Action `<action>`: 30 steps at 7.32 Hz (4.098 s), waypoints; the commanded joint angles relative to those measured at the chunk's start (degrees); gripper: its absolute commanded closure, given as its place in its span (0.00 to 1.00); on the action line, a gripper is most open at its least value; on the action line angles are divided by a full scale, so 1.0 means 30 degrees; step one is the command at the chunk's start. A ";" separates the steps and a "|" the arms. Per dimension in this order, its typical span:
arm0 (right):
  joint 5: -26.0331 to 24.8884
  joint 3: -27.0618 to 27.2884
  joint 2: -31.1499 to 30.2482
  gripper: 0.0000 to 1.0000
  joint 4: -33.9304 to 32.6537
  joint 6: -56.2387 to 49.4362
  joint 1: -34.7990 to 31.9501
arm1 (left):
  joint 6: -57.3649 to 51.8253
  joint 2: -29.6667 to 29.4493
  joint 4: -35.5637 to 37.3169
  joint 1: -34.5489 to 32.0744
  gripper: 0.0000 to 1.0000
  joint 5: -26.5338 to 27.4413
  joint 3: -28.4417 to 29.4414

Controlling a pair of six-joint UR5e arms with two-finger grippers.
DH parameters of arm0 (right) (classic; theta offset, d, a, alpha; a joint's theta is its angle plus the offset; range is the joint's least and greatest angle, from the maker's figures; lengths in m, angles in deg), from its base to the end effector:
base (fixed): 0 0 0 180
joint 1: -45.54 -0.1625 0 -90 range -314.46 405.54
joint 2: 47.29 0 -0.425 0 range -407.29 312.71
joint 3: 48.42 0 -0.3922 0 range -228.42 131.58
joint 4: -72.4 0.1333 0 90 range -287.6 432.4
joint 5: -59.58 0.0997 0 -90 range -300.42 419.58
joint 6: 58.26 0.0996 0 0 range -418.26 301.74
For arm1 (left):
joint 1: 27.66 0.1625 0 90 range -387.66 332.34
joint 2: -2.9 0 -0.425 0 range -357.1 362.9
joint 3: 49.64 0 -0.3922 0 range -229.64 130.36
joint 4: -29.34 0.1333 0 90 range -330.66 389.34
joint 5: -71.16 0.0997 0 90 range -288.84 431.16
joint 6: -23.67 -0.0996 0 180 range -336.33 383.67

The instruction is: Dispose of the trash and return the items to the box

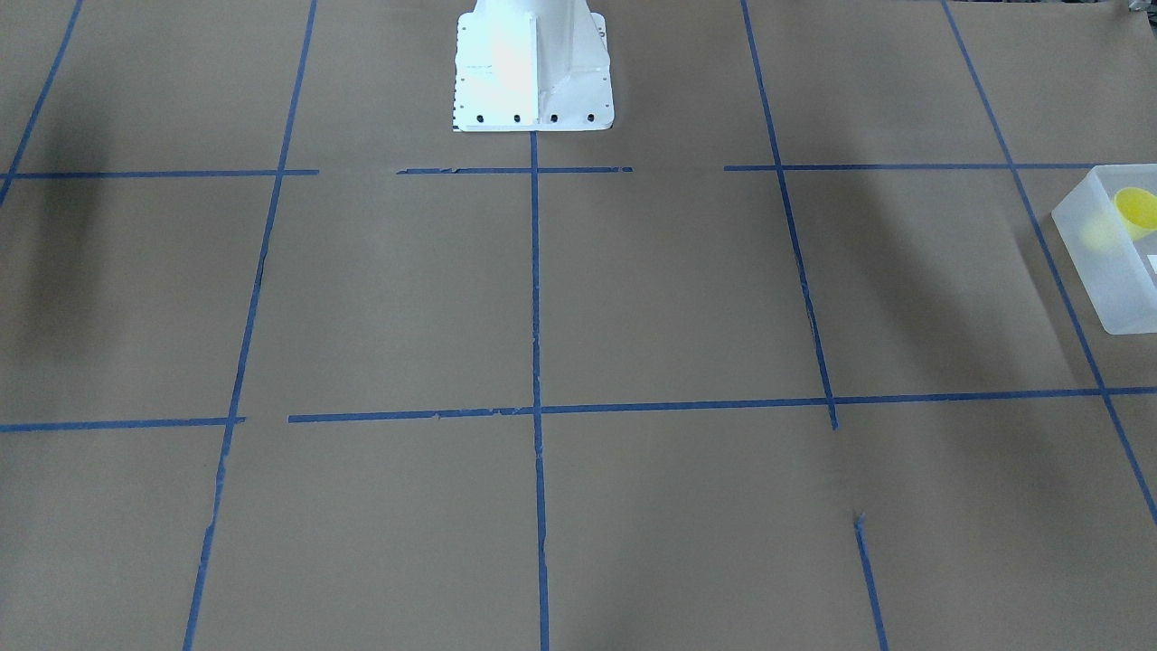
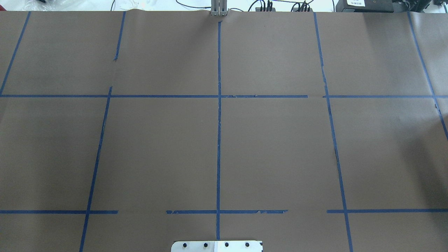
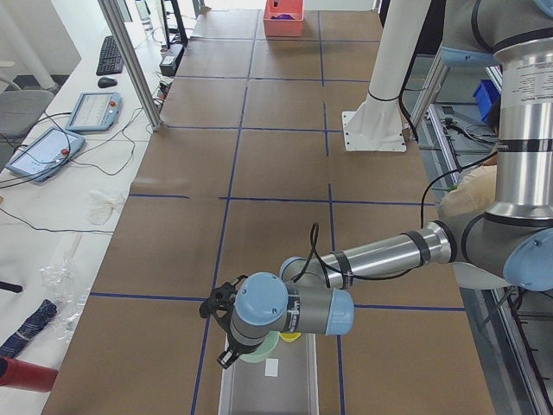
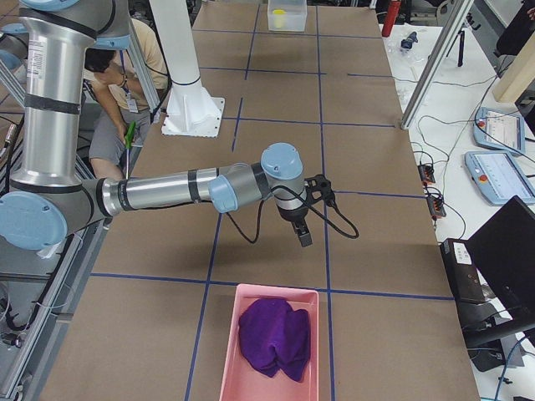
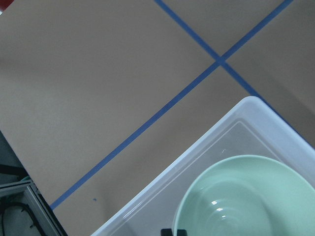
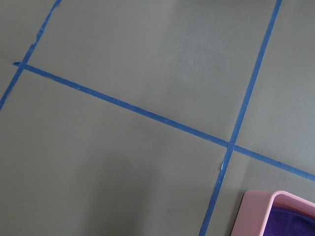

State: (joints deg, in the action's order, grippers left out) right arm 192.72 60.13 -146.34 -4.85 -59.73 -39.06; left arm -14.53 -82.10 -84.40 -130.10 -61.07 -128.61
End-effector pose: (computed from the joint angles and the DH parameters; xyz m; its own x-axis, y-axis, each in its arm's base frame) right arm 0.0235 -0.4439 0.5470 0.6996 -0.3500 0.6229 0.1051 0.9128 0.3948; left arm -0.1614 -0.4238 0.7539 0.7155 0.5423 -0.4404 -0.2914 0.8047 0.5173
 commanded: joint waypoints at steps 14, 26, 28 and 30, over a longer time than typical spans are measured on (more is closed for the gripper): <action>-0.0140 0.0029 0.0145 0.01 -0.0351 0.0313 -0.0013 | 0.6931 0.3196 -0.0347 0.2327 0.00 0.0689 -0.6794; -0.0082 0.0586 -0.0324 0.00 -0.3018 0.2481 0.0162 | 0.9303 0.2465 0.7939 0.3354 0.00 -0.2126 -0.8022; -0.0140 0.0557 -0.0295 0.00 -0.3018 0.2510 0.0162 | 0.9244 0.2549 0.7882 0.3296 0.00 -0.0875 -0.8187; -0.0170 0.0557 -0.0353 0.00 -0.2989 0.2686 0.0133 | 0.9302 0.2549 0.7911 0.3149 0.00 -0.0044 -0.8101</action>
State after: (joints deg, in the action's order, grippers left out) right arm 192.22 61.81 -147.27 -13.85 -51.89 -38.59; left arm 13.30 -74.64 -60.69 -120.45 -62.46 -152.74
